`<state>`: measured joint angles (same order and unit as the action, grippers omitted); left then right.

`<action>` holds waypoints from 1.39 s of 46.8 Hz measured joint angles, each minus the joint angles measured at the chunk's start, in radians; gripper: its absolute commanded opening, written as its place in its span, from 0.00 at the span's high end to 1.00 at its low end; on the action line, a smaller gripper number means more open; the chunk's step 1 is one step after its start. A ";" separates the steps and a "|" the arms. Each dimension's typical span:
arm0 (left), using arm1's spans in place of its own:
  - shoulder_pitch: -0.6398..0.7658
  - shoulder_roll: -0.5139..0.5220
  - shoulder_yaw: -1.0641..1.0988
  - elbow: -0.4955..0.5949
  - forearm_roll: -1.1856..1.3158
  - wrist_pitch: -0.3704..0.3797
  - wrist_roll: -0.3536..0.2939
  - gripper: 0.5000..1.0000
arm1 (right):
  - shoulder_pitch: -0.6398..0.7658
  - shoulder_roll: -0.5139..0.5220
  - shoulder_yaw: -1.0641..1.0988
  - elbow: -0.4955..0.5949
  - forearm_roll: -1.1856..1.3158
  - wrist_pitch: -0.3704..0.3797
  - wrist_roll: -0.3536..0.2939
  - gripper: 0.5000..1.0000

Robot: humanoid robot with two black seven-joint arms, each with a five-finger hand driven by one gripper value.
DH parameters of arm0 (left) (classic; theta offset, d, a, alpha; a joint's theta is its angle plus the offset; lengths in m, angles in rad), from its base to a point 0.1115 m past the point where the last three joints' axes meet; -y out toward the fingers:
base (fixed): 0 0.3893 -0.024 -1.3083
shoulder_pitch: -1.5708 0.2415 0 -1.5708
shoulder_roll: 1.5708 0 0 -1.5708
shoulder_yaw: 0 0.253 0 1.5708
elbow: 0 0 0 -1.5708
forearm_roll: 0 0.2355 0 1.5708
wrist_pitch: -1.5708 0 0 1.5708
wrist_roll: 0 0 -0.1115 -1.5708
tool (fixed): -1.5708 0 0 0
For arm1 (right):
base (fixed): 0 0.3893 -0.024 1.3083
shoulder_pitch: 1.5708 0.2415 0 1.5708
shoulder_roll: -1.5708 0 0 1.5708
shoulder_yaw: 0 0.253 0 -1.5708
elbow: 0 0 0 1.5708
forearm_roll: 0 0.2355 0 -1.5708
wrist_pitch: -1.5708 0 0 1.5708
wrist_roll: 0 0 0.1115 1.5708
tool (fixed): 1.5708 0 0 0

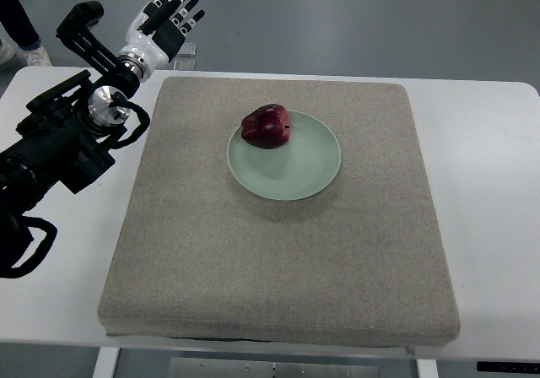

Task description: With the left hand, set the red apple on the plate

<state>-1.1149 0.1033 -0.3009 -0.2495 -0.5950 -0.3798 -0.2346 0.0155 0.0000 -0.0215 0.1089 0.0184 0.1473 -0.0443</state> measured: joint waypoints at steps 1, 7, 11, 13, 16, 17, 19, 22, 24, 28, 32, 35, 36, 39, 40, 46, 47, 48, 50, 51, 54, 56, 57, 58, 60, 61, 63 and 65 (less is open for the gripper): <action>0.004 -0.001 -0.003 0.000 -0.004 -0.011 -0.001 0.02 | 0.000 0.000 0.000 0.000 0.000 0.000 0.000 0.14; 0.019 -0.008 -0.012 0.000 -0.009 -0.049 -0.024 0.02 | 0.000 0.000 0.000 0.000 0.000 0.000 0.000 0.14; 0.022 -0.008 -0.012 0.000 -0.006 -0.049 -0.032 0.02 | 0.000 0.000 0.000 0.000 0.000 0.000 0.000 0.14; 0.024 -0.008 -0.013 -0.001 -0.001 -0.049 -0.032 0.02 | 0.000 0.000 0.000 0.000 0.000 0.000 0.000 0.14; 0.025 -0.006 -0.015 -0.002 0.002 -0.047 -0.032 0.02 | 0.000 0.000 0.000 0.000 0.000 0.000 0.000 0.14; 0.025 -0.006 -0.015 -0.002 0.002 -0.047 -0.032 0.02 | 0.000 0.000 0.000 0.000 0.000 0.000 0.000 0.14; 0.026 -0.005 -0.015 -0.002 0.003 -0.047 -0.033 0.02 | 0.000 0.000 0.000 0.000 0.000 0.000 0.000 0.14; 0.026 -0.005 -0.015 -0.002 0.003 -0.047 -0.034 0.02 | 0.000 0.000 0.000 0.000 0.000 0.000 0.000 0.14; 0.026 -0.006 -0.015 -0.002 0.003 -0.047 -0.034 0.02 | 0.000 0.000 0.000 0.000 0.000 0.000 0.000 0.14; 0.026 -0.008 -0.015 -0.002 0.003 -0.046 -0.034 0.02 | 0.000 0.000 0.000 0.000 0.000 0.000 0.000 0.14; 0.022 -0.008 -0.015 -0.002 0.003 -0.044 -0.034 0.02 | 0.000 0.000 0.000 0.000 0.000 0.000 0.000 0.14; 0.019 -0.007 -0.016 -0.002 0.003 -0.044 -0.034 0.02 | 0.000 0.000 0.000 0.000 0.000 0.000 0.000 0.14; 0.017 -0.007 -0.016 -0.001 0.003 -0.044 -0.034 0.02 | 0.000 0.000 0.000 0.000 0.000 0.000 0.000 0.14; 0.017 -0.003 -0.016 -0.001 0.003 -0.044 -0.034 0.02 | 0.000 0.000 0.000 0.000 0.000 0.000 0.000 0.14; 0.017 -0.001 -0.016 0.000 0.003 -0.044 -0.034 0.02 | 0.000 0.000 0.000 0.000 0.000 0.000 0.000 0.14; 0.025 0.001 -0.017 0.025 0.003 -0.038 -0.034 0.02 | 0.000 0.000 0.000 0.000 0.000 0.000 0.000 0.14; 0.025 -0.001 -0.017 0.033 0.003 -0.033 -0.034 0.02 | 0.000 0.000 0.000 0.000 0.000 0.000 0.000 0.14; 0.025 -0.003 -0.018 0.042 0.002 -0.025 -0.034 0.02 | 0.000 0.000 0.000 0.000 0.000 0.000 0.000 0.14; 0.028 -0.005 -0.019 0.049 0.001 -0.009 -0.034 0.02 | 0.000 0.000 0.000 0.000 0.000 0.000 0.000 0.14; 0.034 -0.006 -0.019 0.051 -0.001 0.000 -0.034 0.02 | 0.000 0.000 0.000 0.000 0.000 0.000 0.000 0.14; 0.054 -0.007 -0.025 0.053 -0.005 0.008 -0.034 0.02 | 0.000 0.000 0.000 0.000 0.000 0.000 0.000 0.14; 0.065 -0.007 -0.042 0.053 -0.003 0.007 -0.034 0.02 | 0.000 0.000 0.000 0.000 0.000 0.000 0.000 0.14; 0.068 -0.007 -0.050 0.053 -0.001 0.005 -0.035 0.02 | 0.000 0.000 0.000 0.000 0.000 0.000 0.000 0.14; 0.071 -0.007 -0.060 0.054 0.001 0.001 -0.035 0.02 | 0.000 0.000 0.000 0.000 0.000 0.000 0.000 0.14; 0.078 -0.006 -0.070 0.054 0.003 -0.009 -0.036 0.02 | 0.000 0.000 0.000 0.000 0.000 0.000 0.000 0.14; 0.082 -0.006 -0.071 0.054 0.004 -0.015 -0.036 0.02 | 0.000 0.000 0.001 0.000 0.000 0.000 0.000 0.14; 0.091 -0.005 -0.073 0.054 0.004 -0.030 -0.036 0.02 | 0.000 0.000 0.002 0.000 0.001 0.002 0.000 0.14; 0.095 -0.005 -0.073 0.054 0.004 -0.039 -0.036 0.02 | 0.000 0.000 0.003 0.004 0.001 0.008 0.000 0.14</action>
<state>-1.0203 0.0979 -0.3740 -0.1951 -0.5907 -0.4186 -0.2702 0.0154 0.0000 -0.0186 0.1125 0.0190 0.1551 -0.0442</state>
